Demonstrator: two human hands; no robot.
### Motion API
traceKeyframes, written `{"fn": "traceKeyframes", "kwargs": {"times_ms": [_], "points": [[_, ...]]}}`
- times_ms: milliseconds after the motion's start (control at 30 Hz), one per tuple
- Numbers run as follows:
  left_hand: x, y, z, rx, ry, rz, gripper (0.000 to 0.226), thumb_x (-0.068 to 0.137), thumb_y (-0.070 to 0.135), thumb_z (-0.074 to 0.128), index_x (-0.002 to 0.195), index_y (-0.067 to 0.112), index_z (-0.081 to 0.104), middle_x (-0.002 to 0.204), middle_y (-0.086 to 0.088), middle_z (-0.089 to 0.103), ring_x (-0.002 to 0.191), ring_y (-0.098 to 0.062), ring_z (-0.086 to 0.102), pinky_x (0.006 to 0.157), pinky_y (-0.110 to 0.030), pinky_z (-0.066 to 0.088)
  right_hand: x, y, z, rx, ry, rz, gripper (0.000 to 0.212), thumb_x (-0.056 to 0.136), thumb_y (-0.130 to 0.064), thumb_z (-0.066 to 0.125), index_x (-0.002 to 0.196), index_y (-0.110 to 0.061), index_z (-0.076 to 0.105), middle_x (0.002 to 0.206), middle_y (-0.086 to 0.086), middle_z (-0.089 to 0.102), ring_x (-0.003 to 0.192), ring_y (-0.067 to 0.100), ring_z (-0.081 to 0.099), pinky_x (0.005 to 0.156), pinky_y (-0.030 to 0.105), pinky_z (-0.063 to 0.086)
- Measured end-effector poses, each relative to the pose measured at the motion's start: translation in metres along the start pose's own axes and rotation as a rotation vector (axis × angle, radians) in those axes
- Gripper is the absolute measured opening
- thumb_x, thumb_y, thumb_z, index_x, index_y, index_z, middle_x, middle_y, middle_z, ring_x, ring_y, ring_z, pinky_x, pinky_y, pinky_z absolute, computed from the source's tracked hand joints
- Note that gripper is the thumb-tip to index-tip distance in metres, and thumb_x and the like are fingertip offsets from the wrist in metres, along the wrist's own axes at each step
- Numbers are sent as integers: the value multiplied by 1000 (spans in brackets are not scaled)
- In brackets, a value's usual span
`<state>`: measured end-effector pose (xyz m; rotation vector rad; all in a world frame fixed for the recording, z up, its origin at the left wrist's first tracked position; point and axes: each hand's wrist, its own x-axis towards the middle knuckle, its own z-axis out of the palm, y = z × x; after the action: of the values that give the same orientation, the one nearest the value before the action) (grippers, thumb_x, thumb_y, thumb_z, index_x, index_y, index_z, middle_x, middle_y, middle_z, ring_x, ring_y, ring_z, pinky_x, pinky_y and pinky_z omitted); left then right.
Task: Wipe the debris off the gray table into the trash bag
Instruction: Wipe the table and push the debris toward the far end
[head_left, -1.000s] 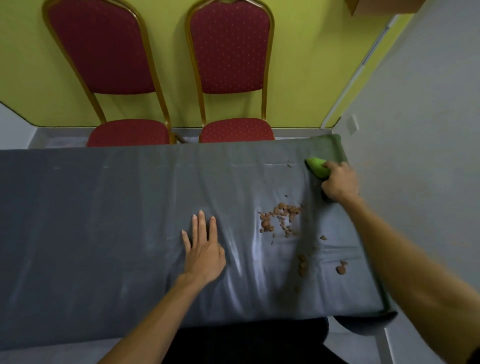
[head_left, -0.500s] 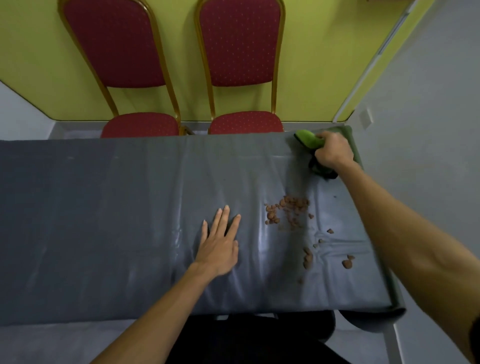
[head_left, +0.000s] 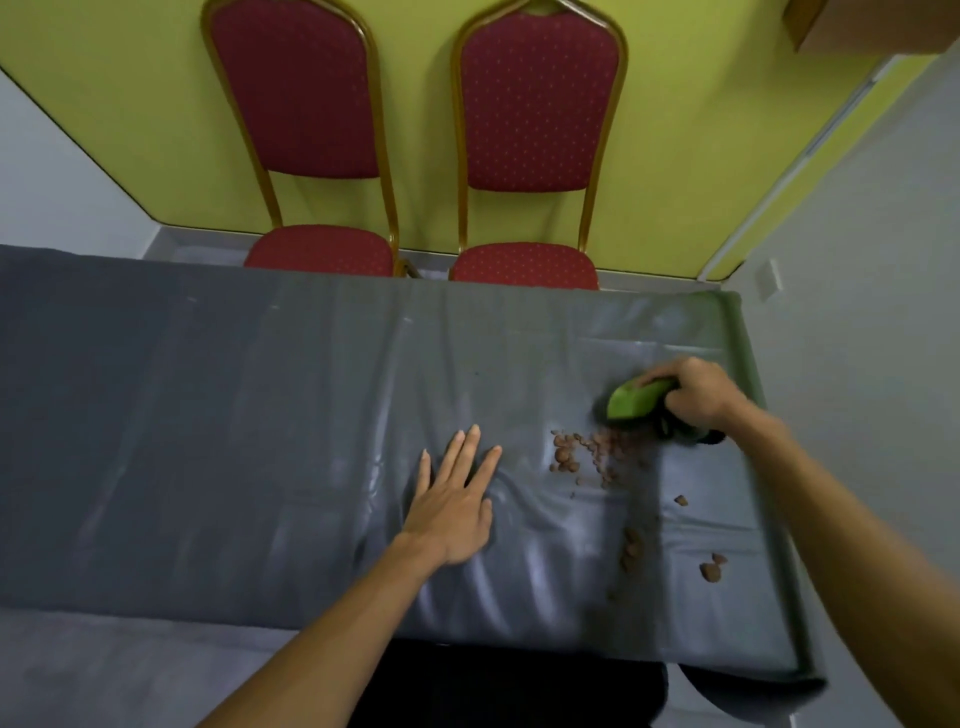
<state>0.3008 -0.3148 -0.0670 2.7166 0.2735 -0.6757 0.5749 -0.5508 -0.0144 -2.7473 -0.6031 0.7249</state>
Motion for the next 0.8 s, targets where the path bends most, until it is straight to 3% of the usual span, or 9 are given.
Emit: {"fn": "traceKeyframes", "kwargs": {"times_ms": [67,133,267,367,500,567,667,800], "points": [[0,2,0,-4,-8,-4,68,100,37,26,152,33,-17,154,5,-42,140,-13,-41,117,-52,-18,-9,28,-7,21,179,165,60,67,6,54,114,-26,71,115,18,69,107,40,61,90,41,52],[-1,2,0,5,-14,-12,67,100,36,24,152,32,-18,153,4,-42,139,-14,-41,117,-54,-17,-23,42,3,9,250,296,60,69,4,57,124,-19,65,118,28,62,107,46,58,93,48,51],[-1,5,-1,15,-20,-18,67,100,36,23,151,32,-20,153,2,-42,140,-16,-41,118,-56,-14,-53,20,46,-20,360,428,56,75,-9,63,130,-16,54,120,28,49,112,46,47,92,50,45],[-2,9,-2,29,-40,-22,68,100,34,23,151,30,-22,153,1,-43,139,-18,-41,117,-58,-14,-75,-16,69,32,355,399,49,79,-11,61,127,-15,53,118,24,48,109,44,46,87,49,46],[-2,10,-2,38,-45,-29,69,100,33,23,151,29,-23,152,0,-45,138,-19,-42,116,-59,-16,-100,-41,77,164,188,270,49,72,-7,57,118,-25,65,117,15,61,106,39,57,85,42,52],[-1,11,-1,45,-32,-28,70,99,33,23,151,28,-23,152,0,-45,139,-19,-42,115,-59,-17,-101,-41,65,257,273,315,46,69,-9,56,108,-29,69,110,13,66,102,37,61,81,40,54],[-1,11,0,58,-47,-31,70,99,34,23,150,28,-25,151,-1,-46,139,-20,-43,113,-59,-18,-85,-38,42,287,425,369,47,70,-8,55,110,-30,68,110,12,62,102,38,59,79,40,52],[1,10,1,64,-60,-25,70,99,35,23,150,27,-26,150,-2,-47,138,-21,-43,113,-59,-17,-61,-36,36,232,384,395,52,76,-5,55,123,-27,65,120,14,58,113,39,54,88,44,50]]}}
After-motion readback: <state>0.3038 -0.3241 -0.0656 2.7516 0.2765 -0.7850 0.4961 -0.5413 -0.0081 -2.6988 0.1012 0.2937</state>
